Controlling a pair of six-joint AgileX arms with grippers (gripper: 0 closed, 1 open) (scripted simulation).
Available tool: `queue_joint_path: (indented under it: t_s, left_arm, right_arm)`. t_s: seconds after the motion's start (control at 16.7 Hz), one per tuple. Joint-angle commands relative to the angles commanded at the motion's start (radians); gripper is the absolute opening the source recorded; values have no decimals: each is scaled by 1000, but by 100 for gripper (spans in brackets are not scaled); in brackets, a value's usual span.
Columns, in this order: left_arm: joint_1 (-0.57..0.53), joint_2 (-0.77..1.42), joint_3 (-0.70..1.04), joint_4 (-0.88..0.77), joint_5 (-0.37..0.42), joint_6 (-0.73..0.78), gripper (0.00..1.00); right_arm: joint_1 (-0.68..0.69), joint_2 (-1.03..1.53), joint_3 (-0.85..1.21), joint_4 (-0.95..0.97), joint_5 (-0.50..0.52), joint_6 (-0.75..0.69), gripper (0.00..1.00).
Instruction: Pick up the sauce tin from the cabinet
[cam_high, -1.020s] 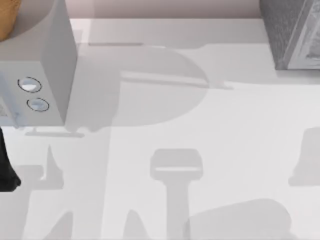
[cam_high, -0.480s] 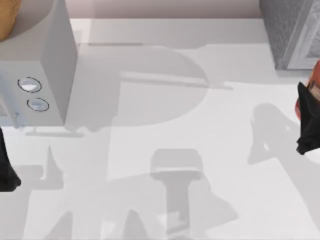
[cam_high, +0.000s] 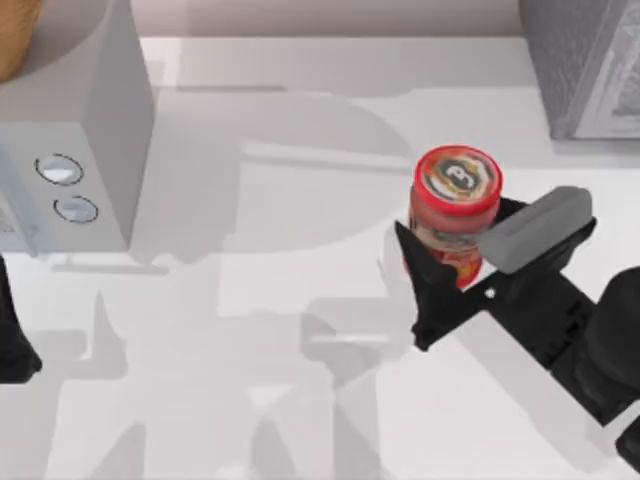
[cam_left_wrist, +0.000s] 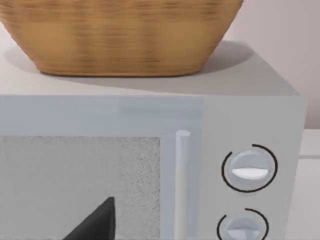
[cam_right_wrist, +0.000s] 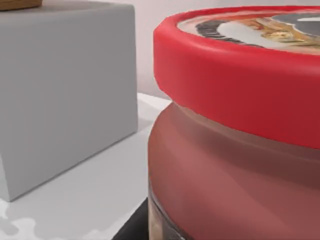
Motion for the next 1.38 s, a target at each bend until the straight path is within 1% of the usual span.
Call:
queue_joint_path:
  t_s: [0.24,0.42,0.84,1.38]
  left_arm:
    - [0,0,0,0,0,0,100]
    - [0,0,0,0,0,0,100]
    - [0,0,0,0,0,0,100]
    - [0,0,0,0,0,0,100]
  right_arm:
    - [104,263,54,209,2,0,0]
    - [144,352,77,284,1,0,0]
    - [143,372,91,286,0,1,0]
    - [140,557,339,229,-5,-2,0]
